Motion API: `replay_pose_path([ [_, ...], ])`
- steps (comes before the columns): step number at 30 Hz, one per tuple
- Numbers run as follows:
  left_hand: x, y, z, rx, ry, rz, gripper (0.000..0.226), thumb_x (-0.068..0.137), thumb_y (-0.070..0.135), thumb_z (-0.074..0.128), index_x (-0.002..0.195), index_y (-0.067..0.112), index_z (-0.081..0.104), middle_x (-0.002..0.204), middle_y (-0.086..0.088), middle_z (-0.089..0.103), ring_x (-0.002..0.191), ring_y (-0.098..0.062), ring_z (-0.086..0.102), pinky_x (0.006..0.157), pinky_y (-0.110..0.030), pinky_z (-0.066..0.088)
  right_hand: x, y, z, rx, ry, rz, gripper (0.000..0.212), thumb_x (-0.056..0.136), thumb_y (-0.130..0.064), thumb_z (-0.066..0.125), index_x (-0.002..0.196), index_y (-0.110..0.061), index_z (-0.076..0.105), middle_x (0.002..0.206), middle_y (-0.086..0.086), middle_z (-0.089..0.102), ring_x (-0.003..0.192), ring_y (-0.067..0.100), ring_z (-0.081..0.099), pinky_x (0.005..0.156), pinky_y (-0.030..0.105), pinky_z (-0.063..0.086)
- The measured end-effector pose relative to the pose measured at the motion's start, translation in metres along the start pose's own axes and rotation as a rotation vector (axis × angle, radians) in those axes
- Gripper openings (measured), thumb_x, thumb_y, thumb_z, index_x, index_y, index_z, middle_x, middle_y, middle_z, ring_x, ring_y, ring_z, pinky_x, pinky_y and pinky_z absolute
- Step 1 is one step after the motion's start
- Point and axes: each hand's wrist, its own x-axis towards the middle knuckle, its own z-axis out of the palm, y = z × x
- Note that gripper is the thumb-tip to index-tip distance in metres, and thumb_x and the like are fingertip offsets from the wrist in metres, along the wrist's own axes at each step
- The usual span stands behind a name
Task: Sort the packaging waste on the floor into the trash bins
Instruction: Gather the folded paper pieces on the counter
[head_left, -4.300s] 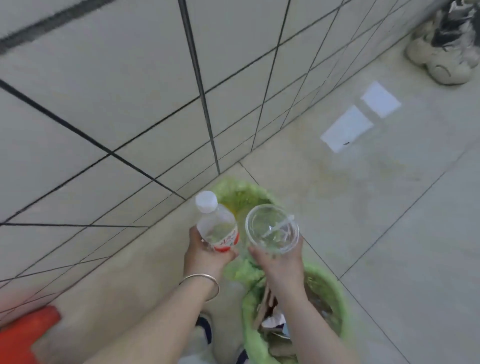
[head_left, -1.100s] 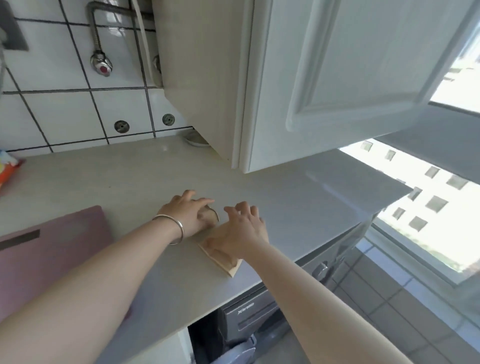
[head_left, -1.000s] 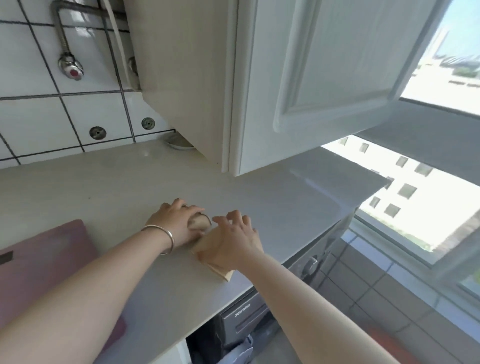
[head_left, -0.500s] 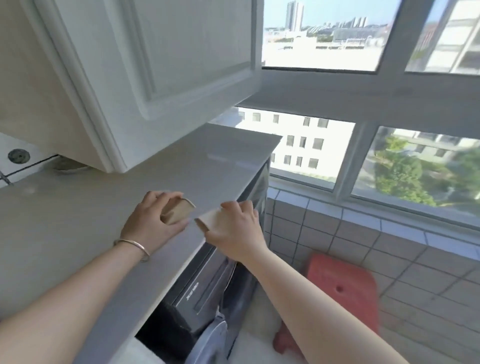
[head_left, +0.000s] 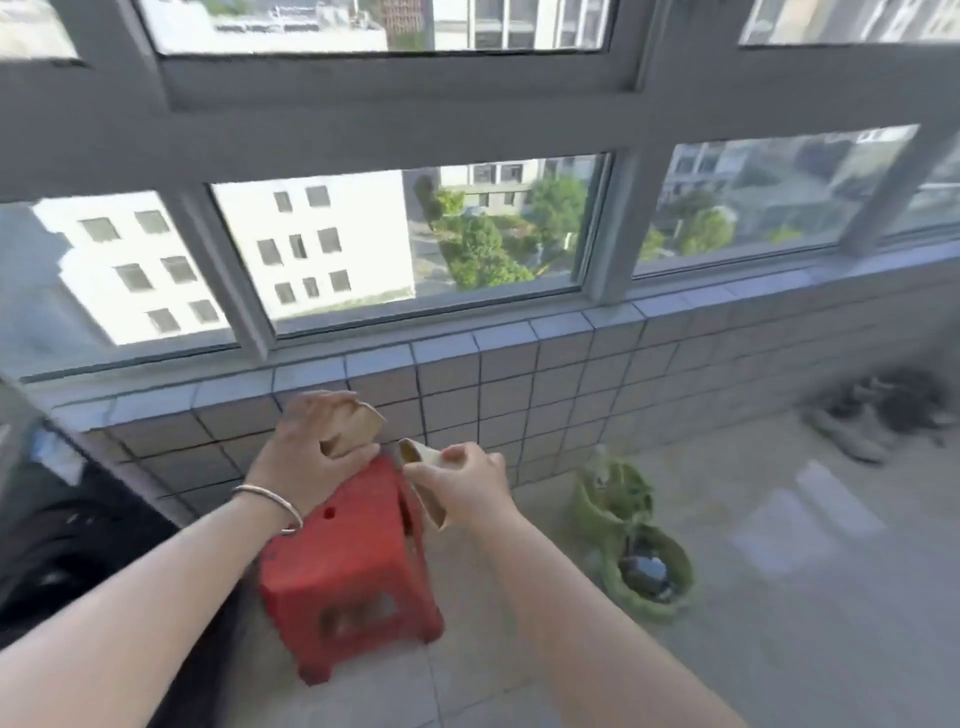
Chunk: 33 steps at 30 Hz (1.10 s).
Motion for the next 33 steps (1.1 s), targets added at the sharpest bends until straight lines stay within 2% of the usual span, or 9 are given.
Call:
replay_pose_path([
  [5, 0.043, 0.071, 0.132, -0.04, -0.301, 0.095, 0.059, 0.072, 0.033, 0.077, 0.125, 0.03, 0.051, 0.129, 0.002, 0.042, 0.112, -0.017, 0.05, 0.095, -0.026, 0.038, 0.032, 0.109, -0.082, 0.011, 0.13, 0.233, 0.066, 0.066, -0.056, 0.066, 0.121, -0.022, 0.053, 0.124, 0.006, 0.041, 0.121, 0.026, 0.046, 0.104, 0.034, 0.04],
  [11, 0.096, 0.114, 0.272, 0.013, -0.605, 0.119, 0.057, 0.076, 0.04, 0.072, 0.127, 0.035, 0.048, 0.131, 0.009, 0.039, 0.094, -0.007, 0.051, 0.085, -0.023, 0.039, 0.088, 0.22, -0.126, 0.261, 0.238, 0.603, 0.059, 0.065, -0.051, 0.066, 0.116, -0.022, 0.056, 0.118, 0.003, 0.04, 0.118, 0.022, 0.049, 0.102, 0.03, 0.043],
  [15, 0.137, 0.13, 0.36, 0.091, -0.797, 0.126, 0.061, 0.076, 0.042, 0.071, 0.13, 0.034, 0.045, 0.133, 0.009, 0.039, 0.094, -0.01, 0.054, 0.087, -0.024, 0.043, 0.126, 0.288, -0.157, 0.328, 0.325, 0.805, 0.056, 0.06, -0.05, 0.062, 0.111, -0.025, 0.06, 0.119, 0.0, 0.05, 0.11, 0.019, 0.057, 0.095, 0.028, 0.047],
  [21, 0.18, 0.144, 0.494, 0.149, -0.954, 0.115, 0.06, 0.076, 0.045, 0.069, 0.13, 0.034, 0.045, 0.133, 0.008, 0.039, 0.107, -0.014, 0.057, 0.095, -0.028, 0.045, 0.189, 0.402, -0.203, 0.458, 0.365, 0.94, 0.053, 0.072, -0.045, 0.064, 0.12, -0.023, 0.055, 0.124, 0.005, 0.045, 0.1, 0.019, 0.051, 0.092, 0.029, 0.045],
  [24, 0.183, 0.137, 0.568, 0.128, -1.005, 0.111, 0.058, 0.078, 0.043, 0.068, 0.131, 0.031, 0.045, 0.132, 0.006, 0.043, 0.114, -0.015, 0.053, 0.097, -0.027, 0.042, 0.23, 0.465, -0.215, 0.502, 0.395, 0.972, 0.059, 0.065, -0.043, 0.072, 0.118, -0.023, 0.057, 0.125, 0.007, 0.05, 0.104, 0.021, 0.058, 0.09, 0.035, 0.053],
  [26, 0.181, 0.127, 0.619, 0.111, -1.054, 0.115, 0.057, 0.079, 0.041, 0.068, 0.13, 0.029, 0.047, 0.132, 0.004, 0.047, 0.117, -0.014, 0.052, 0.101, -0.029, 0.042, 0.259, 0.507, -0.217, 0.54, 0.41, 0.974, 0.059, 0.064, -0.039, 0.076, 0.117, -0.02, 0.059, 0.127, 0.009, 0.052, 0.103, 0.022, 0.06, 0.078, 0.032, 0.056],
  [28, 0.175, 0.116, 0.669, 0.086, -1.095, 0.082, 0.057, 0.079, 0.04, 0.068, 0.13, 0.027, 0.048, 0.131, 0.004, 0.05, 0.116, -0.013, 0.051, 0.1, -0.025, 0.041, 0.285, 0.548, -0.216, 0.631, 0.421, 0.979, 0.056, 0.063, -0.039, 0.078, 0.113, -0.02, 0.058, 0.129, 0.01, 0.052, 0.104, 0.023, 0.06, 0.075, 0.03, 0.054],
  [31, 0.173, 0.104, 0.734, 0.021, -1.104, 0.003, 0.057, 0.078, 0.038, 0.07, 0.13, 0.025, 0.049, 0.129, 0.003, 0.051, 0.109, -0.01, 0.052, 0.092, -0.02, 0.04, 0.321, 0.602, -0.212, 0.744, 0.477, 0.982, 0.062, 0.048, -0.051, 0.076, 0.101, -0.026, 0.055, 0.127, 0.01, 0.054, 0.099, 0.022, 0.062, 0.074, 0.032, 0.054],
  [33, 0.175, 0.094, 0.775, -0.005, -1.101, -0.002, 0.062, 0.072, 0.043, 0.071, 0.128, 0.025, 0.051, 0.128, 0.002, 0.051, 0.111, -0.012, 0.052, 0.093, -0.022, 0.041, 0.345, 0.638, -0.209, 0.738, 0.497, 0.969, 0.059, 0.053, -0.051, 0.076, 0.102, -0.025, 0.056, 0.126, 0.009, 0.055, 0.097, 0.021, 0.062, 0.07, 0.029, 0.05],
])
